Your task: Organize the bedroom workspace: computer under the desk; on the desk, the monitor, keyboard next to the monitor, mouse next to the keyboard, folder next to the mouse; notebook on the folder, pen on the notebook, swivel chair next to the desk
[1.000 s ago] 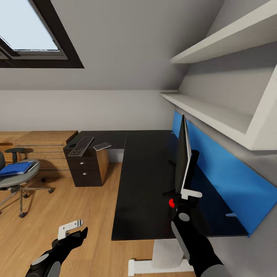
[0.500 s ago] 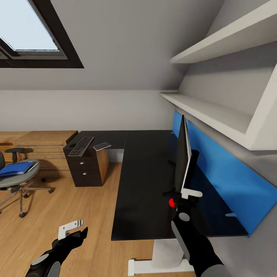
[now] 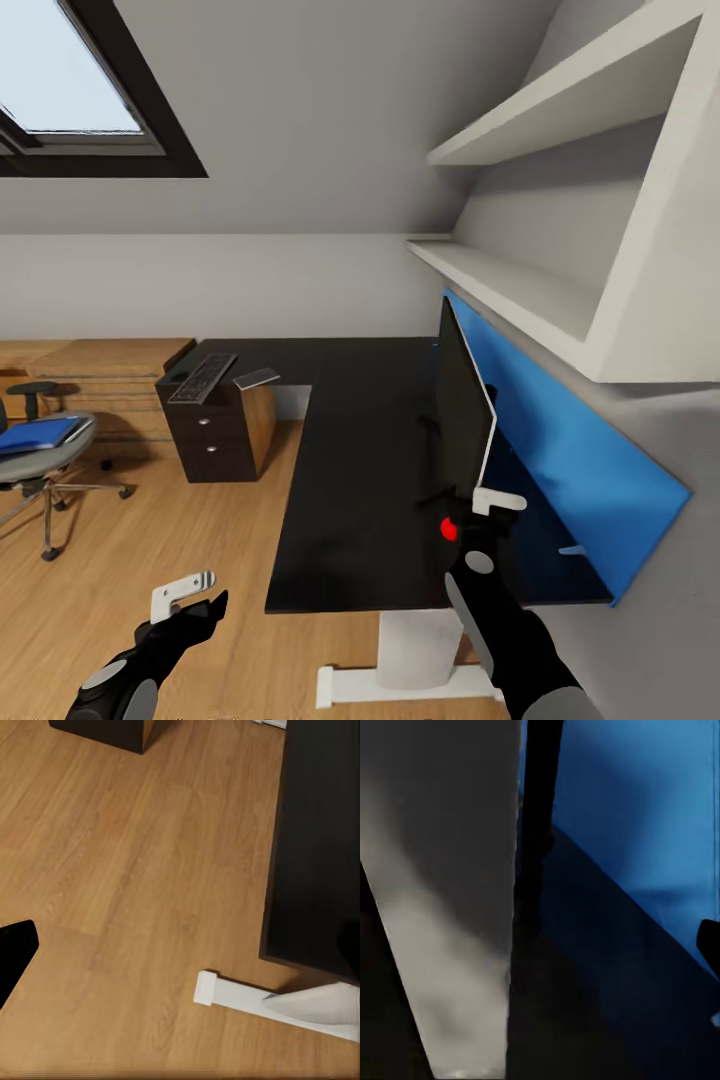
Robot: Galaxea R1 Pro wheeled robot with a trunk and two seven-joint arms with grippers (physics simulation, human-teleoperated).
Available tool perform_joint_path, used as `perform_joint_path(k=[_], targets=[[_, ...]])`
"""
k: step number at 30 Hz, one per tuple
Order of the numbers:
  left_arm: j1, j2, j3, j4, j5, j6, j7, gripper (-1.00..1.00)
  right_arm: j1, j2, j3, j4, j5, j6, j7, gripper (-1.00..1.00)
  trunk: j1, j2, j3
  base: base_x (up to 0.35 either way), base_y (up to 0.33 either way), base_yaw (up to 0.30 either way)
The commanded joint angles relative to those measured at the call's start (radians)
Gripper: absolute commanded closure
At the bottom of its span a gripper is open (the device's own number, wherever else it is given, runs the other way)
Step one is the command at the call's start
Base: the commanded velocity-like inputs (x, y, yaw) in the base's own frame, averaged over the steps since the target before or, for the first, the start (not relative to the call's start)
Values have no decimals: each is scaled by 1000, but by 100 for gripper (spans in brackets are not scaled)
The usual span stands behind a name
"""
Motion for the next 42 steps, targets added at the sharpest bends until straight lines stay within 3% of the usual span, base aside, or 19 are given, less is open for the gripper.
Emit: perform_joint_path(k=[1,42], targets=[[0,0,-1,-2,11,4,8,-100,-1,-1,3,-1,-2,5,-7,-100,0,-1,-1,-71,-230,0],[0,0,1,-2,11,4,10,-100,-1,-1,4,-1,-2,5,-7,-100,0,-1,-1,-2,-64,0]])
